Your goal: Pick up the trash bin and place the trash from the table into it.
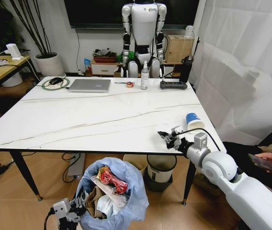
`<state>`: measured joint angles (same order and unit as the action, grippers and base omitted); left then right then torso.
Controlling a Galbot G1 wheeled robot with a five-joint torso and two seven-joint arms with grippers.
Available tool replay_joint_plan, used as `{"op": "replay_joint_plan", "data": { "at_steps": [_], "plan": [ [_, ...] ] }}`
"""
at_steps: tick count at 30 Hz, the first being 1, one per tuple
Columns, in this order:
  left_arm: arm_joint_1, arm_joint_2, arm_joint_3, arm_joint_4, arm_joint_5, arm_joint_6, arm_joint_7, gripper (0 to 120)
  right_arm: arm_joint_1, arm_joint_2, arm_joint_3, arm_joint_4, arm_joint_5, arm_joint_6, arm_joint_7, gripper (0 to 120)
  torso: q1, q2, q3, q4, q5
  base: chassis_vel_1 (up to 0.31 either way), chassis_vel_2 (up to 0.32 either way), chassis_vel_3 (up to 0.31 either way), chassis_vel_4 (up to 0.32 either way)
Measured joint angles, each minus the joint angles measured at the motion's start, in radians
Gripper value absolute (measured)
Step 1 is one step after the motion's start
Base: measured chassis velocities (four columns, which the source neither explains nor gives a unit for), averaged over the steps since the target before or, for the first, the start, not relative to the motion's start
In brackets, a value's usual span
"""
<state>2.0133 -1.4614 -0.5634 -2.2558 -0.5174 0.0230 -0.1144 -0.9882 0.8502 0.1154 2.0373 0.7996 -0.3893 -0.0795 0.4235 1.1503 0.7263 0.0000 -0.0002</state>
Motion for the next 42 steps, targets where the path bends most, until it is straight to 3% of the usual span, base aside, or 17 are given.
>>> {"op": "replay_joint_plan", "data": {
  "at_steps": [9,17,35,42],
  "plan": [
    [-0.005,0.005,-0.022,-0.021,-0.019,0.015,-0.003,0,-0.016,-0.024,-0.158,0.176,0.141,0.124,-0.099,0,0.0,0.0,0.0,0.0,0.0002,0.0,0.0,0.0,0.0],
    [0.0,-0.007,-0.018,-0.037,-0.014,0.016,-0.003,0,-0.025,-0.003,-0.337,0.17,0.121,0.194,-0.128,0,0.0,0.0,0.0,0.0002,0.0003,0.0,0.0,0.0,0.0],
    [-0.003,-0.012,0.0,-0.047,-0.005,0.021,-0.003,0,-0.106,-0.01,-0.368,0.144,0.039,0.224,-0.102,0,0.0,0.0,0.0,0.0001,0.0002,0.0,0.0,0.0,0.0],
    [-0.003,-0.012,0.005,-0.051,0.0,0.02,-0.002,0,-0.146,-0.015,-0.358,0.138,0.004,0.225,-0.095,23,0.0,0.0,0.0,0.0,0.0002,0.0,0.0,0.0,0.0]
  ]
}}
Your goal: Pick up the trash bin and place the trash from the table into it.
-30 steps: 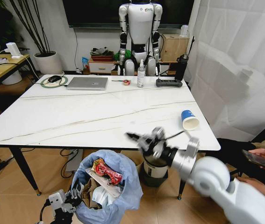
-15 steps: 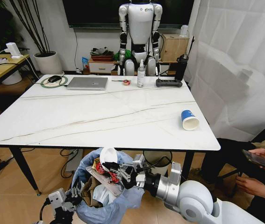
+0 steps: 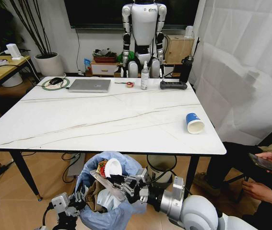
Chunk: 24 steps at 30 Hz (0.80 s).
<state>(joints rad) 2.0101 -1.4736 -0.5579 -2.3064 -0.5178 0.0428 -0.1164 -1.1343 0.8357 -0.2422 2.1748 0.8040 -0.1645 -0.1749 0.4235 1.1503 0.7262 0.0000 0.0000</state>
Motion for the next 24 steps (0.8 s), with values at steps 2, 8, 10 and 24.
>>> {"op": "replay_joint_plan", "data": {
  "at_steps": [2,8,10,24],
  "plan": [
    [0.0,0.0,0.002,0.0,0.002,-0.002,0.001,0,-0.008,-0.002,0.01,0.003,-0.003,0.0,0.001,33,0.0,0.0,0.0,0.0001,0.0,0.0,0.0,0.0,0.0],
    [0.0,0.0,0.008,0.001,0.008,-0.005,0.002,0,-0.01,-0.003,0.031,0.019,-0.003,0.0,0.013,52,0.0,0.0,0.0,0.0001,0.0,0.0,0.0,0.0,0.0],
    [0.0,0.003,0.011,0.016,0.011,-0.007,0.003,0,-0.006,0.015,0.093,0.042,0.004,0.0,0.067,67,0.0,0.0,0.0,0.0,0.0001,0.0,0.0,0.0,0.0],
    [0.008,0.034,0.019,0.021,0.002,-0.013,0.005,0,-0.026,0.105,0.472,-0.045,-0.015,-0.269,0.548,100,0.0,0.0,0.0,-0.0001,0.0001,0.0,0.0,0.0,0.0]
  ]
}}
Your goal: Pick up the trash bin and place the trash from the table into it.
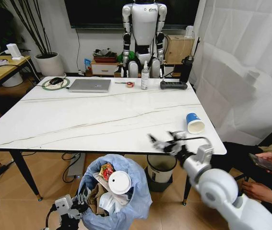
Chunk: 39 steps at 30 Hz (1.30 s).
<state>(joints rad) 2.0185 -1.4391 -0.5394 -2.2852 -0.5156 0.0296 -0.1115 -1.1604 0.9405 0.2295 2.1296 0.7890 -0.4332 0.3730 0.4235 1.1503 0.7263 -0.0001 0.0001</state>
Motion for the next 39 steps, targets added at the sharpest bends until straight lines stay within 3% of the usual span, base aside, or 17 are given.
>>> {"op": "replay_joint_plan", "data": {
  "at_steps": [7,24,28,32,34,36,39],
  "plan": [
    [0.003,0.004,0.002,-0.005,-0.004,-0.004,0.0,0,0.062,0.029,0.032,-0.084,-0.032,-0.077,0.067,100,0.0,0.0,0.0,0.0003,0.0,0.0,0.0,0.0,0.0],
    [0.01,-0.002,-0.007,-0.012,-0.007,-0.013,0.004,0,0.185,0.066,-0.007,-0.279,-0.057,-0.036,0.01,98,0.0,0.0,0.0,0.0002,-0.0002,0.0,0.0,0.0,0.0],
    [0.01,-0.004,-0.007,-0.013,-0.005,-0.013,0.005,0,0.215,0.079,-0.015,-0.319,-0.059,-0.023,0.006,90,0.0,0.0,0.0,0.0003,0.0,0.0,0.0,0.0,0.0],
    [0.01,-0.005,-0.006,-0.014,-0.004,-0.013,0.005,0,0.237,0.086,-0.021,-0.355,-0.063,-0.013,-0.002,73,0.0,0.0,0.0,0.0003,-0.0002,0.0,0.0,0.0,0.0],
    [0.01,-0.005,-0.006,-0.014,-0.004,-0.013,0.005,0,0.238,0.087,-0.021,-0.358,-0.064,-0.012,-0.003,71,0.0,0.0,0.0,0.0002,-0.0002,0.0,0.0,0.0,0.0],
    [0.011,-0.004,-0.007,-0.014,-0.004,-0.012,0.005,0,0.243,0.088,-0.022,-0.368,-0.065,-0.008,-0.007,57,0.0,0.0,0.0,0.0002,-0.0002,0.0,0.0,0.0,0.0],
    [0.01,-0.003,-0.011,-0.015,-0.004,-0.009,0.005,0,0.25,0.089,-0.024,-0.378,-0.066,-0.002,-0.015,46,0.0,0.0,0.0,0.0002,-0.0002,0.0,0.0,0.0,0.0]
  ]
}}
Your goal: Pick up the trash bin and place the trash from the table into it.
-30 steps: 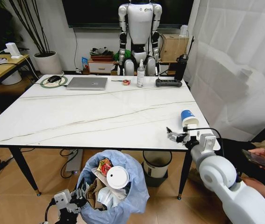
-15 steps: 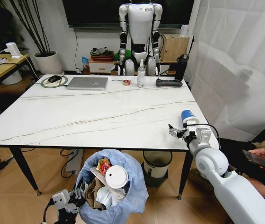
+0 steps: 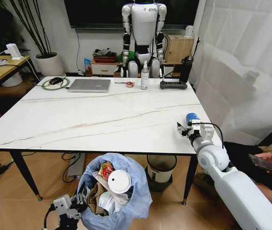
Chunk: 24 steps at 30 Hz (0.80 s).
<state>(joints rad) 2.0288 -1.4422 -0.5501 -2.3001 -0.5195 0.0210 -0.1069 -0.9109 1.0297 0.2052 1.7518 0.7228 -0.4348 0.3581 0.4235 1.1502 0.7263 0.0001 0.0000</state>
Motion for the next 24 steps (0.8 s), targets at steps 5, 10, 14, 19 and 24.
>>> {"op": "replay_joint_plan", "data": {
  "at_steps": [5,10,14,19,24],
  "plan": [
    [0.001,0.001,-0.001,0.0,0.0,0.002,0.0,0,0.005,0.003,-0.003,-0.005,-0.002,0.004,-0.01,28,0.0,0.0,0.0,0.0,0.0,0.0,0.0,0.0,0.0],
    [0.0,0.003,0.001,0.0,0.0,0.006,-0.001,0,0.005,0.005,-0.004,-0.007,-0.008,0.004,-0.014,13,0.0,0.0,0.0,0.0,0.0,0.0,0.0,0.0,0.0],
    [0.0,0.009,0.003,0.0,-0.002,0.009,-0.003,0,0.005,0.006,-0.003,-0.016,-0.016,0.004,-0.018,0,0.0,0.0,0.0,0.0,0.0,0.0,0.0,0.0,0.0],
    [0.002,0.011,0.003,0.0,-0.005,0.01,-0.003,0,0.006,0.006,-0.002,-0.019,-0.017,0.007,-0.024,0,0.0,0.0,0.0,0.0,0.0,0.0,0.0,0.0,0.0],
    [0.003,0.012,0.006,0.004,-0.009,0.012,-0.004,0,-0.003,-0.01,0.005,0.007,0.002,0.07,-0.074,0,0.0,0.0,0.0,0.0002,0.0004,0.0,0.0,0.0,0.0]
  ]
}}
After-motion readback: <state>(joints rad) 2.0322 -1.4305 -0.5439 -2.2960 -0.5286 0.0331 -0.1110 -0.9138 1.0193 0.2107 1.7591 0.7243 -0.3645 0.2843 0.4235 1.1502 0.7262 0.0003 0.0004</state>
